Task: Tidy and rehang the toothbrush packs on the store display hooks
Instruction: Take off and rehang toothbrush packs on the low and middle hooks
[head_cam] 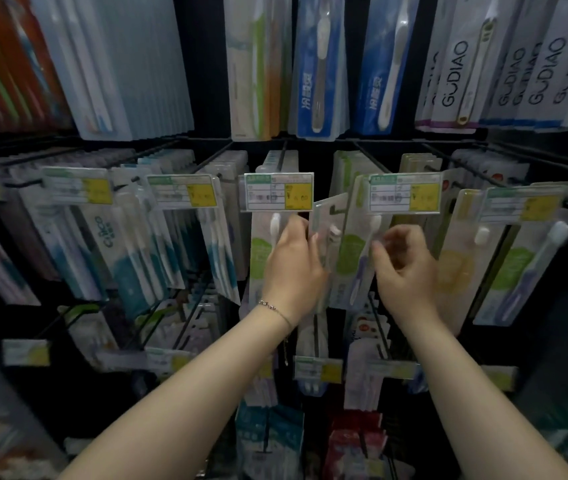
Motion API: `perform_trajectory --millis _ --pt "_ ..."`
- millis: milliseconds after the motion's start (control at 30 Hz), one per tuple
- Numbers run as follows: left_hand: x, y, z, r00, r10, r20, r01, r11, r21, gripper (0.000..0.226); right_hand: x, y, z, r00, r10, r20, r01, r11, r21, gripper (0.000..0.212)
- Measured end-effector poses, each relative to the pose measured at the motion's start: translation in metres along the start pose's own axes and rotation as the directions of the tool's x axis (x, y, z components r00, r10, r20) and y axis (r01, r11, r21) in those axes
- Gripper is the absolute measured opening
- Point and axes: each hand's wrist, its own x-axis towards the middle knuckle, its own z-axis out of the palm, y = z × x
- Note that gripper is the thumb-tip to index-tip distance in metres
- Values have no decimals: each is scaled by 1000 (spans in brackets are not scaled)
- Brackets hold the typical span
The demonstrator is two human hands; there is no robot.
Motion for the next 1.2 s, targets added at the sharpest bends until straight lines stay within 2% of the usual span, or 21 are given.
perform_trajectory --millis 100,167,267,400,633,667,767,900,1033,1133,1200 --pt "-9 -11 -9 999 24 24 -22 997 -69 9 -7 -1 12 984 -23 176 15 999 49 22" --pt "-15 -14 -16 998 41 39 -36 990 -133 7 -10 -1 18 973 -3 232 -8 999 46 28" --pt "-24 -17 -27 998 37 60 -23 977 -210 9 -16 -7 26 951 -22 309 -12 994 108 7" --pt "-32 -25 -38 995 -52 86 77 945 -317 11 -24 -13 37 916 -52 398 -15 986 163 19" --pt "-30 -43 -52 954 -254 158 298 857 -422 6 -9 -25 62 929 8 371 42 991 -128 17" --pt "-26 -43 -54 946 -275 174 324 832 -449 3 -6 -29 66 933 7 361 52 987 -153 19" --pt "-12 -40 -59 934 -306 183 355 756 -550 13 4 -41 74 953 1 302 55 982 -179 25" --pt "6 -36 -61 941 -287 180 337 746 -574 11 11 -52 77 980 24 196 7 988 -156 25" --pt "16 -40 -60 941 -274 199 339 765 -548 9 13 -48 81 982 81 173 -63 992 -106 24" --pt "22 -42 -58 939 -262 225 341 808 -481 3 12 -38 88 979 135 155 -140 990 23 26" --pt "27 -43 -56 935 -254 247 338 851 -403 10 10 -29 89 979 139 147 -155 983 98 28"
